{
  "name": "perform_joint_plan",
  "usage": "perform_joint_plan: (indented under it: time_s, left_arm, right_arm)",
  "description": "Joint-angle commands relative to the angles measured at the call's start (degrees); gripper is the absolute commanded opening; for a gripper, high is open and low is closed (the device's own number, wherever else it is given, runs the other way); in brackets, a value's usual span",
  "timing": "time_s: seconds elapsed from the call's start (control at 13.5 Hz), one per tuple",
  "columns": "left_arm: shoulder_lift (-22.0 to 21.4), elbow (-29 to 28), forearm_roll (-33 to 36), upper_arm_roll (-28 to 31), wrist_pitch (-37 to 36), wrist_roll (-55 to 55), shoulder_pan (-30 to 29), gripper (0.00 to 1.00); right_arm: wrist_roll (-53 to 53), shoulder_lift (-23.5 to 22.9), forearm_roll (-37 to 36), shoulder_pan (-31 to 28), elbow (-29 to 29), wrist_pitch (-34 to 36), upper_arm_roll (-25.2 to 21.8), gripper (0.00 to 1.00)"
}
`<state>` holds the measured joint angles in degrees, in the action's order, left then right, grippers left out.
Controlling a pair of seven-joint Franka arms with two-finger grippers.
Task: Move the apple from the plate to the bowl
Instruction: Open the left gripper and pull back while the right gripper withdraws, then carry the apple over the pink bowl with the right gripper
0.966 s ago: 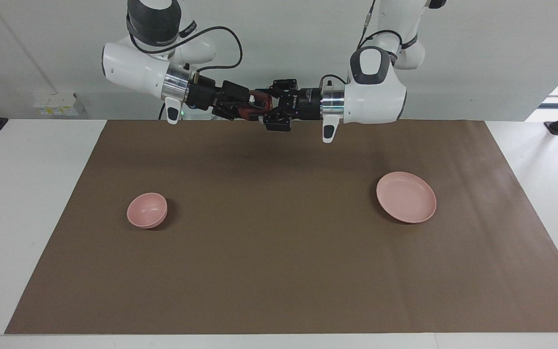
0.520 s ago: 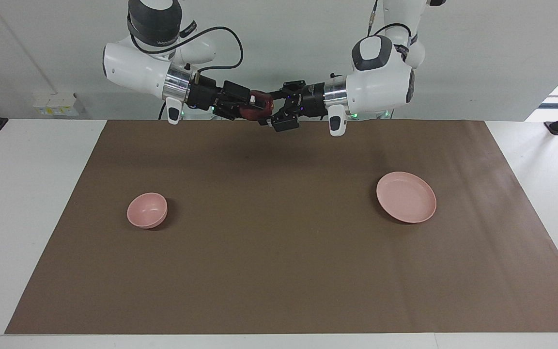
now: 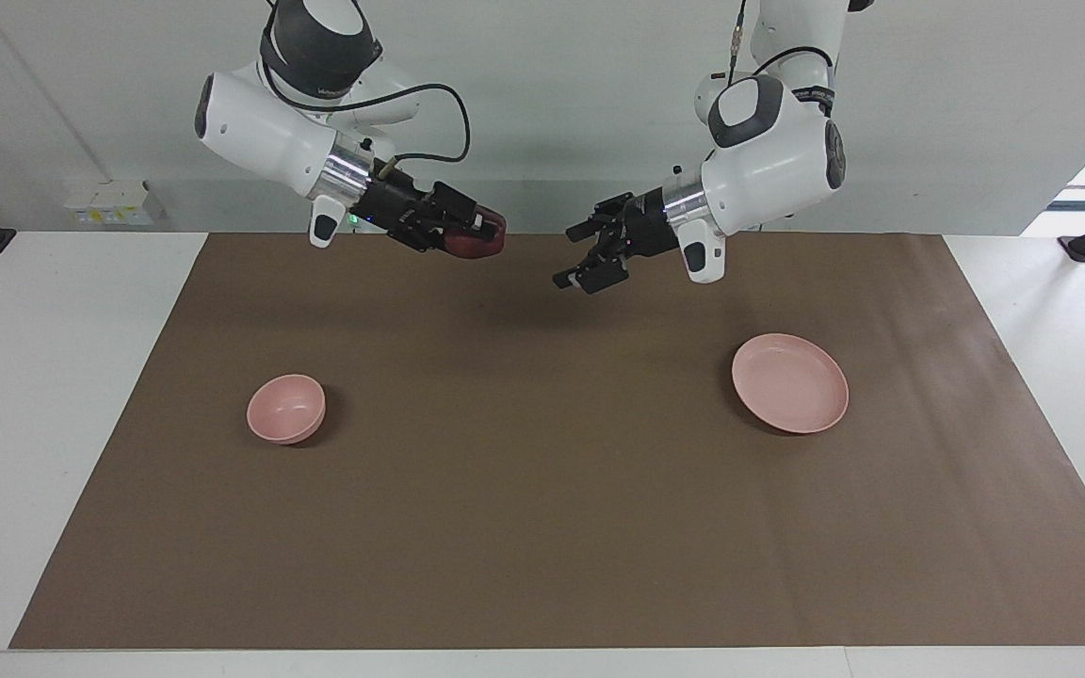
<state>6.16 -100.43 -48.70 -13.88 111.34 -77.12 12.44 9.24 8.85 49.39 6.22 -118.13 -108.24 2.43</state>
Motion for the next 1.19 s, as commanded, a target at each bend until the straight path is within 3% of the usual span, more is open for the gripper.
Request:
perform_joint_plan:
  time_s: [0.0,0.15,0.37,0.67,0.89,1.11]
  left_arm:
    - [0.2,0.5,6.6,-0.3,-1.2,6.3,-2.8,1.0]
    - [0.2,0.6,6.8,-0.3,-3.7,12.3,-6.9,1.0]
    - [0.3,2.5,13.2,-0.3,-4.5,16.2,-9.1,1.0]
    - [1.1,4.5,23.2,-0.1,-6.0,21.6,-10.4,1.0]
    - [-0.3,4.4,28.5,-0.1,-10.6,33.5,-11.9,1.0]
    - [-1.2,4.3,36.4,0.4,-12.3,43.4,-12.1,1.0]
  right_arm:
    - [-4.5,-2.8,-7.7,-2.3,1.0,0.8,0.1,0.0]
    - [-10.7,-7.7,-15.5,-3.3,3.2,-1.0,-0.1,0.0]
    - [-16.3,-14.4,-37.8,-3.7,8.6,-7.1,0.1,0.0]
    - [-18.6,-19.6,-50.3,-4.3,8.7,-18.8,-0.1,0.0]
    - [-18.7,-20.5,-62.7,-5.6,10.2,-19.4,-0.1,0.0]
    - [-19.8,-22.5,-66.3,-7.5,10.0,-20.2,-0.1,0.0]
